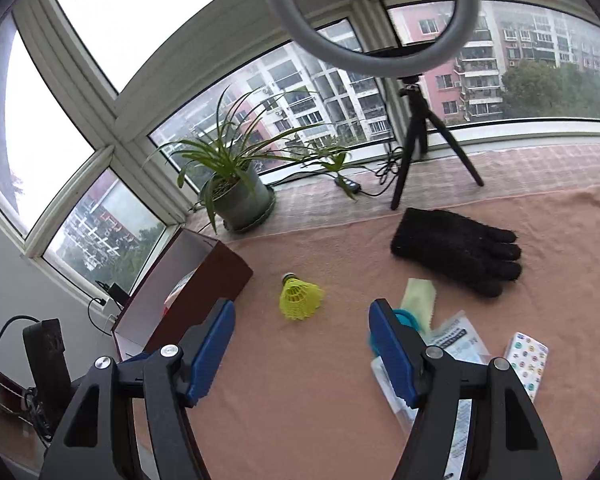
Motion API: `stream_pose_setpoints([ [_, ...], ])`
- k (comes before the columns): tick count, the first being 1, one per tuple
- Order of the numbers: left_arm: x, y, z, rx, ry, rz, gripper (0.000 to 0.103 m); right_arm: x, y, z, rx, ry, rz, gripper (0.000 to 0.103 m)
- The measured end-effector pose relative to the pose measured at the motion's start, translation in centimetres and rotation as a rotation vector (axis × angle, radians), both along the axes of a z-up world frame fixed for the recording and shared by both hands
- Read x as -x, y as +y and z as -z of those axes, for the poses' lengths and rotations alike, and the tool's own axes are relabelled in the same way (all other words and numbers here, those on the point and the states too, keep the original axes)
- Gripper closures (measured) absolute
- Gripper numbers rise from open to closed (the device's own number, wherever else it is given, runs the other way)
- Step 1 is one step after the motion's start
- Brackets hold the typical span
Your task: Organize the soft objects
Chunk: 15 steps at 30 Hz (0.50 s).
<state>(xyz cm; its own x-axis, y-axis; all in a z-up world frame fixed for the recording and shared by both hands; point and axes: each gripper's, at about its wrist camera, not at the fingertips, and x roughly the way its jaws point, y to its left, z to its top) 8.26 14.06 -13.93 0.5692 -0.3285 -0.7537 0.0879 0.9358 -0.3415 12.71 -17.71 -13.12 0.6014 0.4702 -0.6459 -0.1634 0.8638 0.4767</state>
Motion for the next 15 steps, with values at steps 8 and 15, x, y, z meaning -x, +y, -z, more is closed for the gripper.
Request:
stream_pose_setpoints([
  [8, 0.9, -3.3, 0.2, 0.024, 0.006, 0.027, 0.03, 3.3, -8.5, 1.9, -0.038, 0.006, 0.148, 0.037],
  [15, 1.2, -5.9, 0.1, 0.014, -0.004, 0.061, 0.03, 4.9, -12.9, 4.1, -0.035, 0.072, 0.208, 0.037],
])
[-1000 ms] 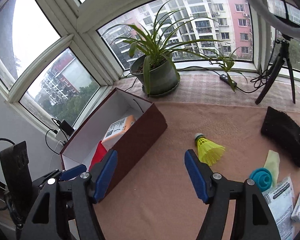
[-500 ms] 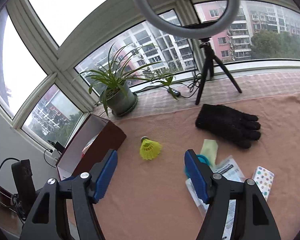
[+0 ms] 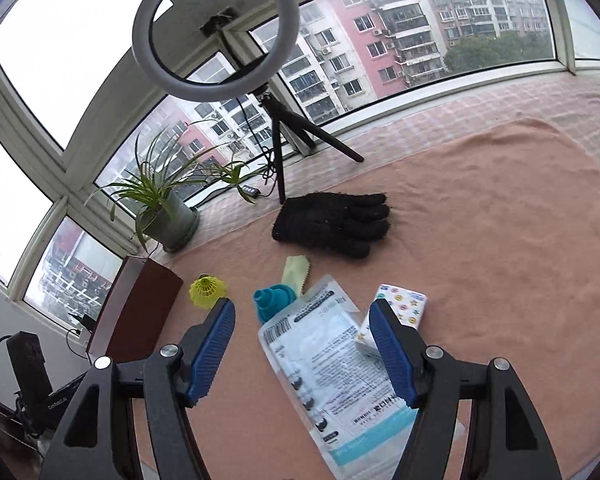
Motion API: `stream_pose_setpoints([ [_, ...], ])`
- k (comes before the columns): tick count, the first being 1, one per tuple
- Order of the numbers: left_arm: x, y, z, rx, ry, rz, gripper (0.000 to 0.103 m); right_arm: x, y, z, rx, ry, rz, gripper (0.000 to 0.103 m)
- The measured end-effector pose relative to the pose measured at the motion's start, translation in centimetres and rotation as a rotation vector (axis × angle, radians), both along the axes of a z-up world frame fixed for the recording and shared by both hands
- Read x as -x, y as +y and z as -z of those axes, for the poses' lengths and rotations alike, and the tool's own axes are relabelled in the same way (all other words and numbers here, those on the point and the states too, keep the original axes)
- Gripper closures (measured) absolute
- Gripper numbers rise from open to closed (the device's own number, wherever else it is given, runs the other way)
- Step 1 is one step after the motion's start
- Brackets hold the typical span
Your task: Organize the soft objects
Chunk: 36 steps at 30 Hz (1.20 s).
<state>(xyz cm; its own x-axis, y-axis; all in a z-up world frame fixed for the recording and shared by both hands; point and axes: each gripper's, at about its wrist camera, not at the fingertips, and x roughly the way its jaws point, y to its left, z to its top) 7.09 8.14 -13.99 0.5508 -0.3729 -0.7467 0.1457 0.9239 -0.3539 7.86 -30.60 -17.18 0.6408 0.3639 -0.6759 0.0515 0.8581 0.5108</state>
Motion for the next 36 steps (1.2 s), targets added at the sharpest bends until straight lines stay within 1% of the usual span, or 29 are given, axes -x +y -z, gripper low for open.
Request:
stream_pose_setpoints([
  [6, -0.4, -1.1, 0.6, -0.013, 0.015, -0.001, 0.03, 0.4, -2.1, 1.9, 0.043, 0.084, 0.033, 0.037],
  [11, -0.9, -1.8, 1.3, -0.02, 0.029, 0.0, 0.03, -0.2, -2.7, 4.0, 0.05, 0.143, 0.045, 0.037],
  [17, -2.1, -1.4, 2.1, -0.021, 0.063, -0.025, 0.03, -1.3, -2.7, 5.2, 0.057, 0.172, 0.041, 0.037],
  [22, -3.7, -0.7, 2.0, -0.044, 0.063, -0.055, 0.03, -2.3, -2.6, 5.9, 0.071, 0.197, 0.041, 0.037],
  [27, -5.3, -0.6, 2.0, -0.059, 0.056, -0.056, 0.03, -3.4, -2.1, 6.6, 0.093, 0.223, 0.044, 0.037],
  [30, -6.5, -0.3, 2.8, -0.038, 0.082, -0.063, 0.03, -4.1, -1.6, 7.0, 0.101, 0.236, 0.041, 0.037],
  [36, -9.5, 1.1, 4.2, 0.038, 0.153, -0.109, 0.03, -4.9, -0.9, 7.6, 0.095, 0.247, 0.035, 0.037],
])
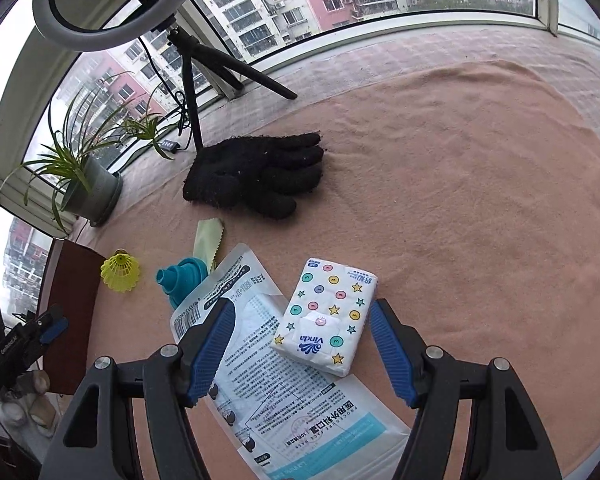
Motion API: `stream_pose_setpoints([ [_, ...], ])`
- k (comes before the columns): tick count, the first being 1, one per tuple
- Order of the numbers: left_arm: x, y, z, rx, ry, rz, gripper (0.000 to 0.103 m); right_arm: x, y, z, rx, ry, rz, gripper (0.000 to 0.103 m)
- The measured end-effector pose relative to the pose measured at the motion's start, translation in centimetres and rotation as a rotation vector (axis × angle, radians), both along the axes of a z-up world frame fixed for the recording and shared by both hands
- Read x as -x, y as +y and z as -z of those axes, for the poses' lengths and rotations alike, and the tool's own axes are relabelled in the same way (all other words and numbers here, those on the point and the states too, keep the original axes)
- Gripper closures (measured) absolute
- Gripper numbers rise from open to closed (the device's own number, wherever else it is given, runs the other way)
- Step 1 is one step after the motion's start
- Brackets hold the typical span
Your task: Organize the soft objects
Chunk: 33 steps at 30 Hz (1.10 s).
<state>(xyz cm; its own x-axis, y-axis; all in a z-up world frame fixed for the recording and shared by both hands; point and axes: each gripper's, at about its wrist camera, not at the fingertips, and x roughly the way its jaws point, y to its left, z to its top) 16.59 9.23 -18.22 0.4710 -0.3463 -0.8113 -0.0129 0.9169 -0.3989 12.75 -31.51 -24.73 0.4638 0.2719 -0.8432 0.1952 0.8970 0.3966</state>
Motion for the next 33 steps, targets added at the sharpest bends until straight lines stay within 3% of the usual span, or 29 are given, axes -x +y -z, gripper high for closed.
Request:
stream_pose_setpoints([
  [4, -1.4, 0.1, 0.5, 0.006, 0.004, -0.001, 0.03, -0.2, -0.2, 0.1, -0.004, 0.001, 0.007, 0.037],
  [9, -1.7, -0.3, 2.6, -0.112, 0.034, 0.057, 0.032, -0.2, -0.6, 0.3, -0.007, 0.004, 0.016, 0.037],
  [12, -1.9, -0.5, 3.9, -0.172, 0.053, 0.083, 0.042, -0.2, -0.9, 0.7, -0.02, 0.013, 0.022, 0.037],
  [20, -4.3, -1.8, 4.7, -0.266, 0.028, 0.151, 0.053, -0.6, -1.0, 1.9, -0.028, 0.043, 0.014, 0.037],
  [24, -5.9, -3.1, 5.4, -0.289, 0.03, 0.207, 0.053, -0.6, -1.5, 2.1, -0.041, 0.045, 0.026, 0.037],
  [33, -8.3, -7.6, 5.2, -0.262, -0.006, 0.319, 0.053, -0.5, -2.4, 2.2, -0.049, 0.042, 0.057, 0.037],
])
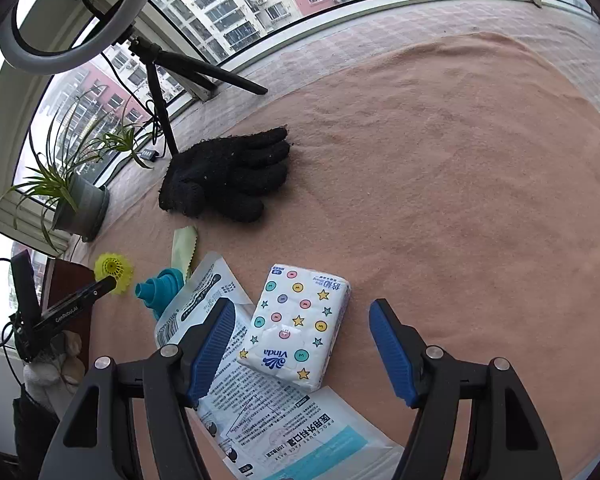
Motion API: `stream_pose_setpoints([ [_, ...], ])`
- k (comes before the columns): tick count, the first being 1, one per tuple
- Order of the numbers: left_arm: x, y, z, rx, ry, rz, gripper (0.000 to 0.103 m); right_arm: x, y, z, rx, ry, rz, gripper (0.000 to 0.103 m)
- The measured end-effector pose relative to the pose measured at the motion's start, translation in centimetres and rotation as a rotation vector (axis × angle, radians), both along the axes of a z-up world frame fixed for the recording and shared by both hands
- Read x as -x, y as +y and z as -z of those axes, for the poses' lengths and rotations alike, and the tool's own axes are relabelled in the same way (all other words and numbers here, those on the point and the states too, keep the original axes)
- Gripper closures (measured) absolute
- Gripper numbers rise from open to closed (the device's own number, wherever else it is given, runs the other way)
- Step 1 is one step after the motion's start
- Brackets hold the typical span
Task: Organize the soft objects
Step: 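Close the right tool on the dotted tissue pack while the left tool approaches the yellow shuttlecock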
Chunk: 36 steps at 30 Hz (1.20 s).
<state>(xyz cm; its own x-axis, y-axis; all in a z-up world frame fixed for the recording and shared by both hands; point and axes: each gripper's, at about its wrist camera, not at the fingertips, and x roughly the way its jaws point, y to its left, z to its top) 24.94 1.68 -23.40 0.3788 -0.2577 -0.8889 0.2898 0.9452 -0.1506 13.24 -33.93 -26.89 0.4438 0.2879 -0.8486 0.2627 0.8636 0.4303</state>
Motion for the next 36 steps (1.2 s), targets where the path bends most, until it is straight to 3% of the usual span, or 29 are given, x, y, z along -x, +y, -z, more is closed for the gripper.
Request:
stream_pose_setpoints([
  [5, -0.4, -1.8, 0.0, -0.012, -0.014, 0.025, 0.053, 0.0, -0.2, 0.3, -0.004, 0.006, 0.007, 0.037],
  [12, 0.0, 0.3, -1.2, 0.011, -0.056, 0.004, 0.053, -0.1, 0.7, 0.1, 0.014, -0.002, -0.029, 0.037],
  [22, -2.8, 0.5, -0.6, -0.166, -0.126, 0.078, 0.046, -0.3, 1.3, 0.3, -0.015, 0.018, -0.04, 0.037],
  [28, -3.0, 0.3, -0.2, -0.169, -0.121, 0.095, 0.046, -1.2, 1.5, 0.4, 0.009, 0.065, -0.029, 0.037],
  [36, -2.0, 1.1, -1.1, -0.111, -0.128, 0.059, 0.046, -2.5, 3.8, 1.8, 0.116, 0.163, -0.116, 0.037],
])
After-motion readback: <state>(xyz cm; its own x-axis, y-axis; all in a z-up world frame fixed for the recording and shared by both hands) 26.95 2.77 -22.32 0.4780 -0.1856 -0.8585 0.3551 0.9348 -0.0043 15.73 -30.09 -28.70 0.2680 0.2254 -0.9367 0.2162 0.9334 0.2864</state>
